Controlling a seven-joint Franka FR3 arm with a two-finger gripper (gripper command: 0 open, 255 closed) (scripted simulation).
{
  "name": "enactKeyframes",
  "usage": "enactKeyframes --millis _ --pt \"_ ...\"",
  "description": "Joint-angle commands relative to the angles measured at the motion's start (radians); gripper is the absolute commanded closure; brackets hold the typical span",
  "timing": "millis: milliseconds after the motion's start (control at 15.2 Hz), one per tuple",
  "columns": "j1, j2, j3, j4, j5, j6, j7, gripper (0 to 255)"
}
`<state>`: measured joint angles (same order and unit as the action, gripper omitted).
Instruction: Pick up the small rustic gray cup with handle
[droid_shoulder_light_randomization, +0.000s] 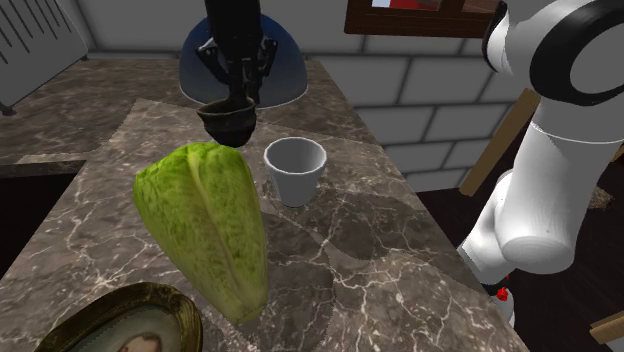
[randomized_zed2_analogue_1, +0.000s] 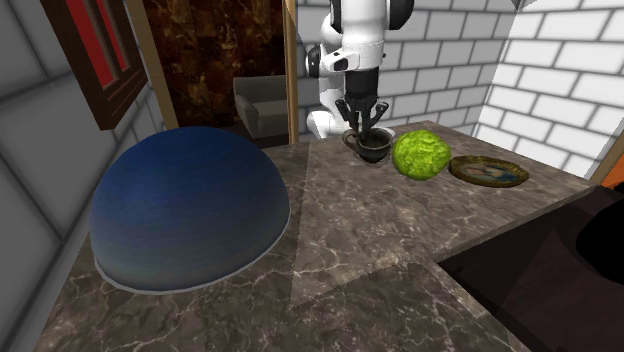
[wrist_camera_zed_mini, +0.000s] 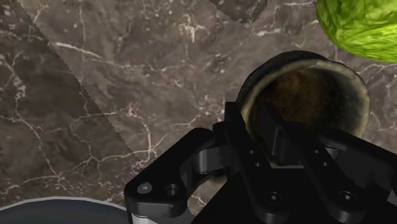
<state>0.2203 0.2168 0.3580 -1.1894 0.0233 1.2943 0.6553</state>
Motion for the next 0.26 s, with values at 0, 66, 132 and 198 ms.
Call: enactKeyframes --millis 0,66,132,198 --pt "0.007 0.022 0.002 0.059 -0.007 -0.037 0.006 255" --pt "0.011 0.034 0.003 0.090 -0.011 -0.057 0.010 255" --pt "0.012 0.036 0.003 0.094 -0.012 -0.060 0.010 255" --pt "0.012 0.035 0.003 0.094 -0.012 -0.060 0.010 255"
